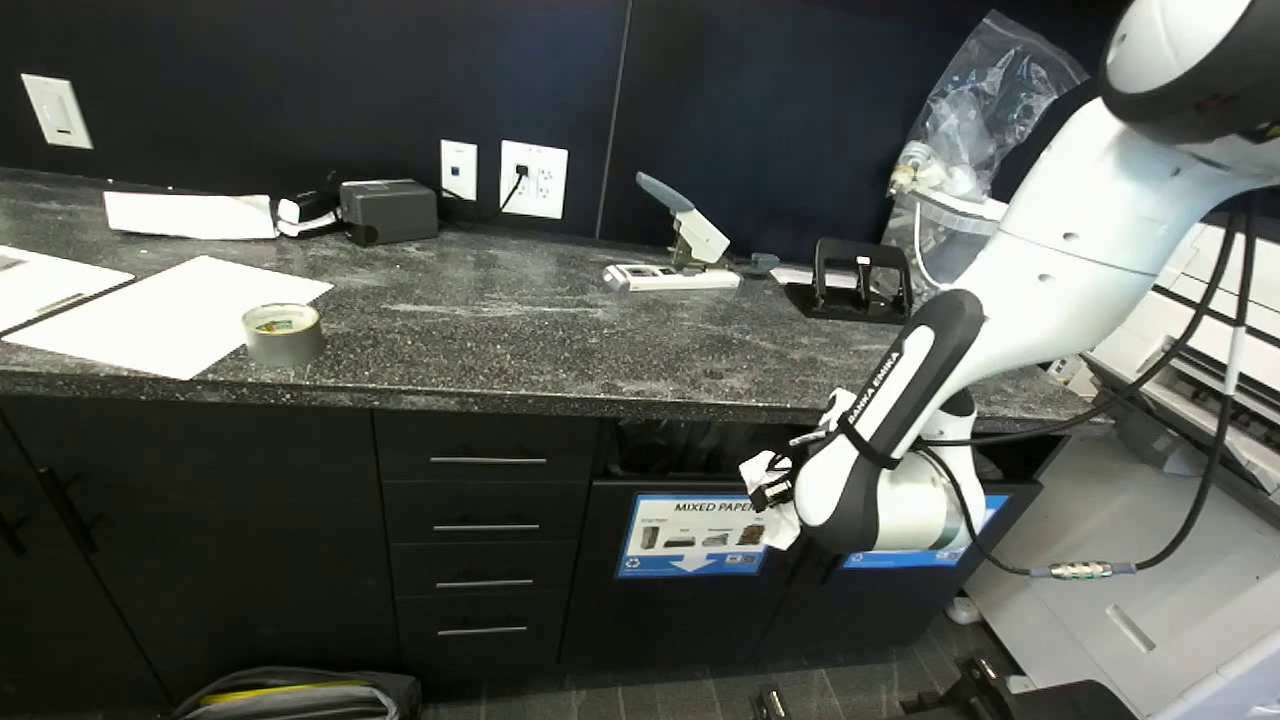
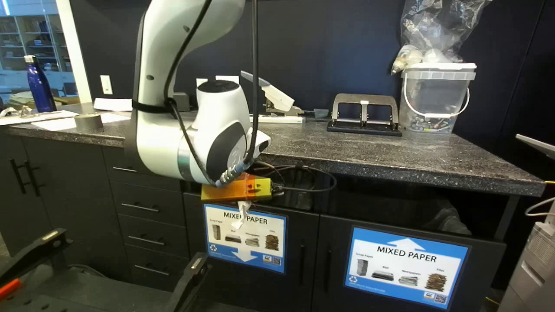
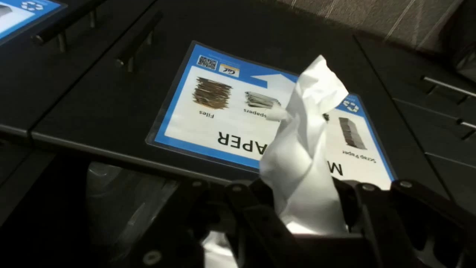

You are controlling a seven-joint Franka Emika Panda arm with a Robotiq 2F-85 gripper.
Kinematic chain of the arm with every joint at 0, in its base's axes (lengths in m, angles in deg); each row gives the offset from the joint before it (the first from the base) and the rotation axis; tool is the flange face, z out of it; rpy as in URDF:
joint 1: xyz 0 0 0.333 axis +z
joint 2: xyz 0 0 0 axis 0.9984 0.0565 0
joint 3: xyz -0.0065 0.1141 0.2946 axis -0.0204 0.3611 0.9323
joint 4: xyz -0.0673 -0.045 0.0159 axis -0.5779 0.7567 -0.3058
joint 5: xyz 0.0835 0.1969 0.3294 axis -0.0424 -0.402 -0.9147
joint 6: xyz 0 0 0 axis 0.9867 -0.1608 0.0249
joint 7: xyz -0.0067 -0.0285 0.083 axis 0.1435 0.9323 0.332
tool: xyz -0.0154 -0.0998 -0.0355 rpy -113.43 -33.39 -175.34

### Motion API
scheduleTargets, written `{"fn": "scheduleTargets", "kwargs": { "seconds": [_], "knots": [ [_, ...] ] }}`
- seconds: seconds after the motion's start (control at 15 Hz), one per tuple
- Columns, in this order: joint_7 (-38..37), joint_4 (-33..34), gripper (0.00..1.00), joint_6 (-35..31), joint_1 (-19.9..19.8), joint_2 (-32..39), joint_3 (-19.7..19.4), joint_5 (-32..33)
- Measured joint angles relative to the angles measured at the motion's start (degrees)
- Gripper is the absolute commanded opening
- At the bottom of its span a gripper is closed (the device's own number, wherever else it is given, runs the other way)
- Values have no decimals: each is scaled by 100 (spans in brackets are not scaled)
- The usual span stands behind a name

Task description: Put the tissue into the rubbish bin.

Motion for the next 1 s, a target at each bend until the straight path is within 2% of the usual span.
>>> {"fn": "scheduleTargets", "kwargs": {
  "seconds": [0.33,1.0],
  "knots": [
    [-428,663,13,-835,73,730,-62,27],
    [-1158,2086,13,-1128,296,1851,-62,18]
  ]
}}
